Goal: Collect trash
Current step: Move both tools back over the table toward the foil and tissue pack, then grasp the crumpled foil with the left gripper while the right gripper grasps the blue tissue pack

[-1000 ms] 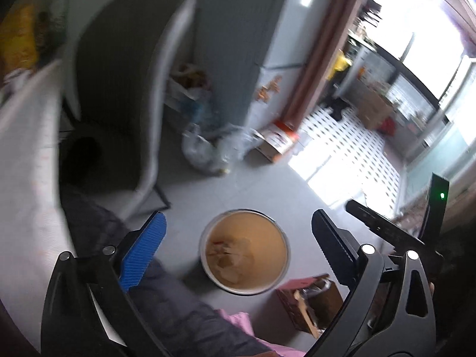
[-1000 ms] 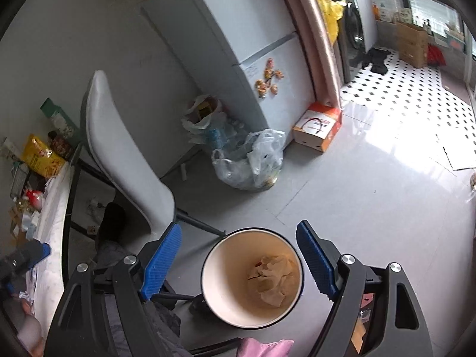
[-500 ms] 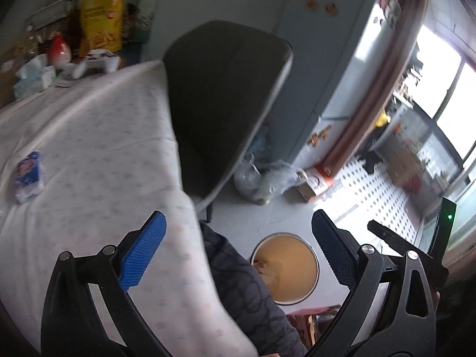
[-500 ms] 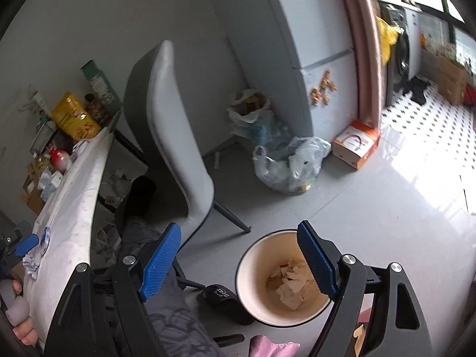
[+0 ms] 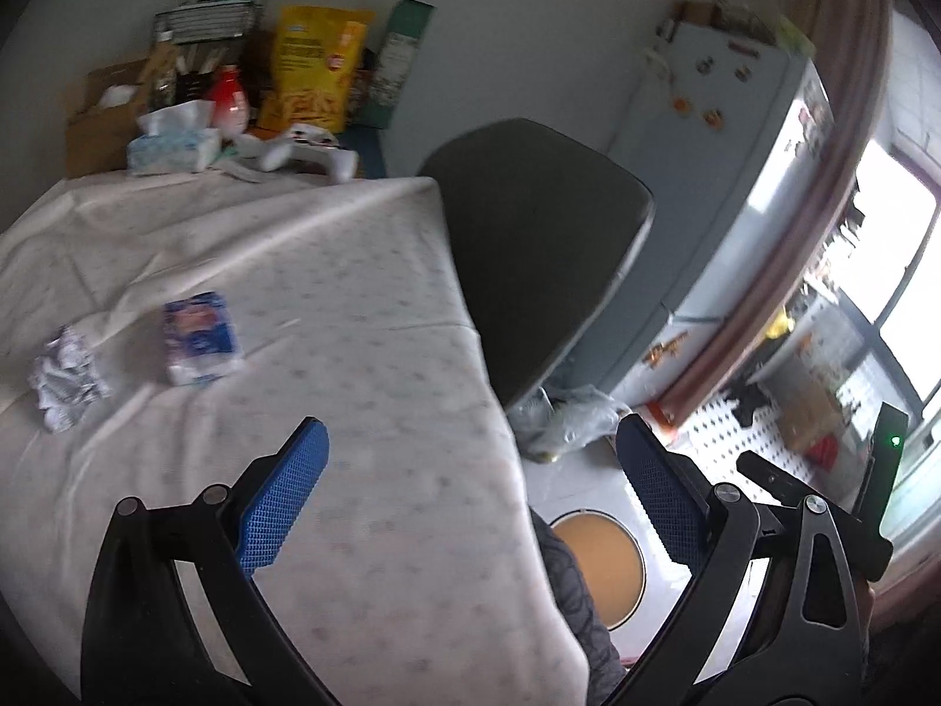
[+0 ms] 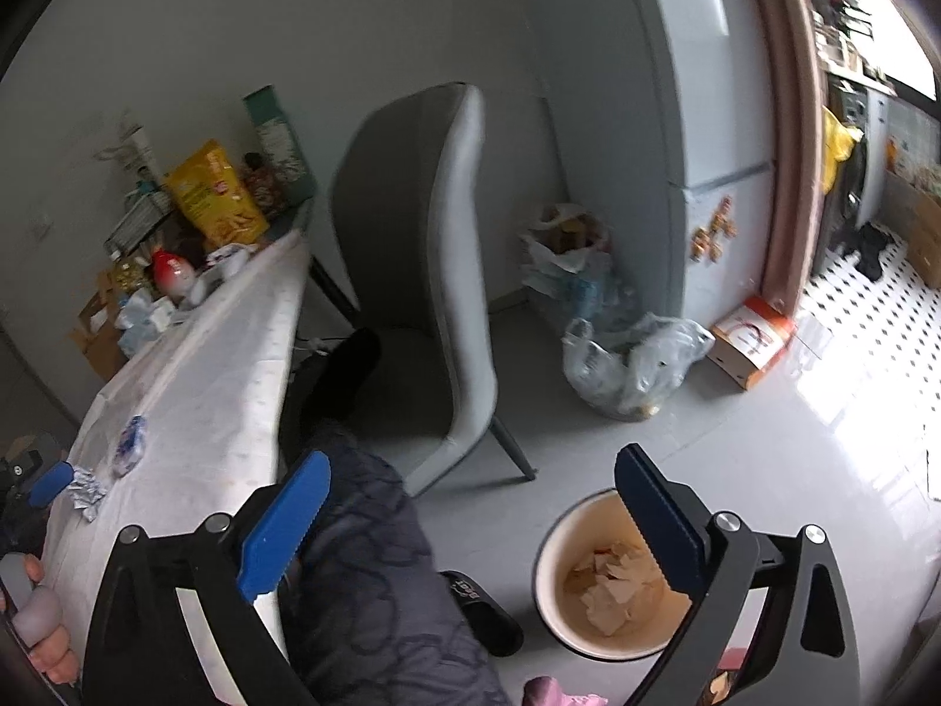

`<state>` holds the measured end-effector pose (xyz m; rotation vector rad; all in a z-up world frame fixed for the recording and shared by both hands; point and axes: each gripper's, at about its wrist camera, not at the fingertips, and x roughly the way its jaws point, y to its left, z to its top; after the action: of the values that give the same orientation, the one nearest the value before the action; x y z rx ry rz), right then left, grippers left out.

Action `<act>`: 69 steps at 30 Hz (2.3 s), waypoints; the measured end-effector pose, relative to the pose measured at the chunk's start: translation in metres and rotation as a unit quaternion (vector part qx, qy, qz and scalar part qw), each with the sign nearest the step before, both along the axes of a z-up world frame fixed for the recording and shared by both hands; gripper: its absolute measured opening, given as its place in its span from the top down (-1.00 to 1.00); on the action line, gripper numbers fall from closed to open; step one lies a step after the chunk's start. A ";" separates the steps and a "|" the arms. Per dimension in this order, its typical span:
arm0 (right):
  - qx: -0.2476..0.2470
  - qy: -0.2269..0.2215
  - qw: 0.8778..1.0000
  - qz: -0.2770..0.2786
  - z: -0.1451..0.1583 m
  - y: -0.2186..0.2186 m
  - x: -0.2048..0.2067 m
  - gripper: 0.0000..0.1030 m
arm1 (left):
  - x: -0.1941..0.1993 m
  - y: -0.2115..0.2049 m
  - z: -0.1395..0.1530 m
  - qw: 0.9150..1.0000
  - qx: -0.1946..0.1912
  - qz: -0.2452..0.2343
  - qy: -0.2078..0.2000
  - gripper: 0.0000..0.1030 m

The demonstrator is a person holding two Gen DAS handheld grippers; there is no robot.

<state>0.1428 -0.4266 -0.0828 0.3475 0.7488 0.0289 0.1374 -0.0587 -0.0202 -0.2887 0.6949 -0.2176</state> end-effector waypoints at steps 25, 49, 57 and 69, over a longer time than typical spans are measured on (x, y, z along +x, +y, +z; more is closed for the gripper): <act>0.022 -0.006 0.983 0.180 0.032 0.165 0.052 -0.78 | -0.011 0.159 -0.022 0.983 -0.022 0.183 0.011 -0.89; 0.012 0.038 0.951 0.306 0.000 0.316 0.118 -0.77 | 0.016 0.241 -0.088 0.954 -0.151 0.254 0.053 -0.68; -0.012 0.038 0.936 0.351 -0.002 0.361 0.122 -0.76 | 0.016 0.241 -0.091 0.955 -0.166 0.241 0.047 0.72; -0.091 0.043 0.927 0.361 -0.022 0.410 0.129 0.12 | 0.001 0.242 -0.079 0.953 -0.166 0.254 0.022 0.80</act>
<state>0.2714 -0.0166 -0.1052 -0.1208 0.9268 0.6398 0.1381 0.1833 -0.0995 -0.7839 0.6044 0.1687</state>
